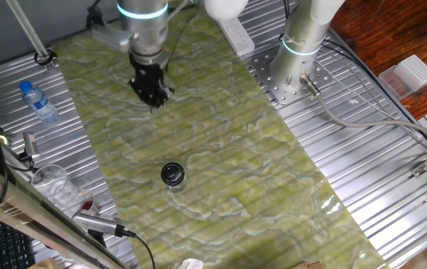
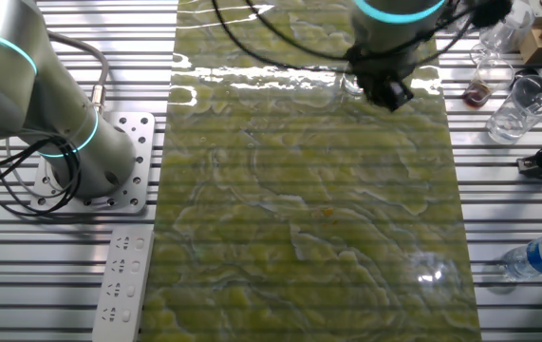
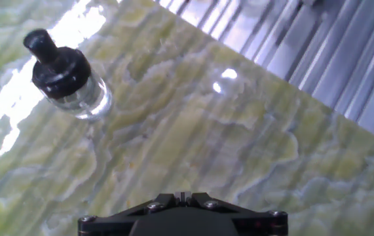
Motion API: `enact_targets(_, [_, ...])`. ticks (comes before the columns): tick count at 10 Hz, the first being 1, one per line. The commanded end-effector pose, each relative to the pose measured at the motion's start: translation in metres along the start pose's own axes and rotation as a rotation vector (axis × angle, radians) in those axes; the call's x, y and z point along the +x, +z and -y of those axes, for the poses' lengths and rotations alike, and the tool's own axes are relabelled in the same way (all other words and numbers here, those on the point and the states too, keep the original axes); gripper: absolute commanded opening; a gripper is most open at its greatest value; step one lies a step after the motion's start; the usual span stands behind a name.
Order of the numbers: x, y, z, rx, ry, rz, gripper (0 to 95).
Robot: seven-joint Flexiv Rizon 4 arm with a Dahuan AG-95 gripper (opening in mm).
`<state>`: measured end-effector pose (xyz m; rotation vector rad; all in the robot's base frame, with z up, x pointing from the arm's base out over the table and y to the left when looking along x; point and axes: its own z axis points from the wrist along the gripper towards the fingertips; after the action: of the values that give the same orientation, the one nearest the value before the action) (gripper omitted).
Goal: Screw the lid onto the jar
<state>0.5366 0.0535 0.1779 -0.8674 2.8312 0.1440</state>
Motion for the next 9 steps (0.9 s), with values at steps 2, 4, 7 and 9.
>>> enact_targets(2, [-0.01, 0.006, -0.014, -0.007, -0.04, 0.015, 19.0])
enact_targets(4, [-0.014, 0.011, -0.021, -0.009, -0.129, 0.021, 19.0])
enact_targets(7, [-0.02, 0.014, -0.033, -0.039, -0.218, 0.055, 38.0])
enact_targets(9, [-0.024, 0.017, -0.039, -0.05, -0.266, 0.077, 76.0])
